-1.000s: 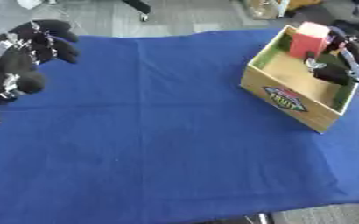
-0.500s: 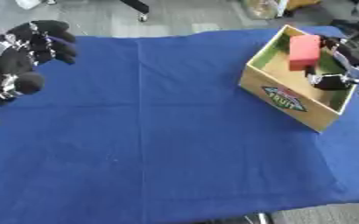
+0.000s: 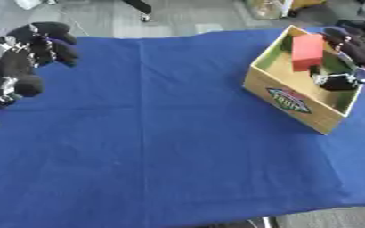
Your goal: Pick up the objects with one hand, pass them to the other hand, and then place them into the box on the other side of the table.
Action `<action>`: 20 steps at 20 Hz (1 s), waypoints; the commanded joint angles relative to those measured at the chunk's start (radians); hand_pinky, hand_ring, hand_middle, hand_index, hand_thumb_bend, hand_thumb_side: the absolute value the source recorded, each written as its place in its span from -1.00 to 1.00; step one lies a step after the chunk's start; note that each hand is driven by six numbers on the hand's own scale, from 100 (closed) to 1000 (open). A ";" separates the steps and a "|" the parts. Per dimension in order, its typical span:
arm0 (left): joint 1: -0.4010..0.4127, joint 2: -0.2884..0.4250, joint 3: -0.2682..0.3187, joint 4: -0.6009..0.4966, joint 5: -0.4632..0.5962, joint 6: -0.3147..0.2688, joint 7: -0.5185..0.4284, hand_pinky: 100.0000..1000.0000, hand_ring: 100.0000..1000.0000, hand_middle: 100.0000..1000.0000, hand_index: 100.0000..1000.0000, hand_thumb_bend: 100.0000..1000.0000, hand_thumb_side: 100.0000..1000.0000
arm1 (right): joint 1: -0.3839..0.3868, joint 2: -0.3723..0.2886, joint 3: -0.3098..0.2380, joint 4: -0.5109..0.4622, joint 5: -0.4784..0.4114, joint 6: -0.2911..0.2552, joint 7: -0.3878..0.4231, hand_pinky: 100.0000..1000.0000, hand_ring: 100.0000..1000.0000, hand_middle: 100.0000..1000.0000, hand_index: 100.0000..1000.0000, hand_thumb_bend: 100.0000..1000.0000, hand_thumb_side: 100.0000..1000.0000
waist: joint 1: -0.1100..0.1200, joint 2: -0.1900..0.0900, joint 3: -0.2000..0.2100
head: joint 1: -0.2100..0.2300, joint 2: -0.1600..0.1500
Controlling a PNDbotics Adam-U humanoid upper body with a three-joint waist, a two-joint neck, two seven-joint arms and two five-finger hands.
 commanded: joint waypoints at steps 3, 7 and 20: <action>-0.008 0.021 0.015 -0.004 0.005 -0.004 -0.004 0.29 0.26 0.32 0.64 1.00 0.02 | -0.030 -0.090 0.010 -0.095 0.223 -0.062 -0.060 0.70 0.81 0.90 1.00 -0.24 0.46 | -0.010 -0.032 0.000 | 0.000 -0.006; -0.005 0.021 0.016 -0.001 0.006 -0.006 -0.004 0.29 0.26 0.32 0.64 1.00 0.03 | -0.035 -0.113 0.013 -0.121 0.282 -0.091 -0.101 0.69 0.79 0.86 1.00 -0.25 0.47 | -0.015 -0.034 -0.005 | -0.001 -0.009; 0.012 0.033 0.031 -0.003 -0.001 -0.011 -0.002 0.29 0.26 0.32 0.64 1.00 0.02 | -0.029 -0.151 0.016 -0.209 0.240 -0.110 -0.123 0.68 0.78 0.84 1.00 -0.26 0.48 | -0.015 -0.041 -0.010 | -0.004 -0.014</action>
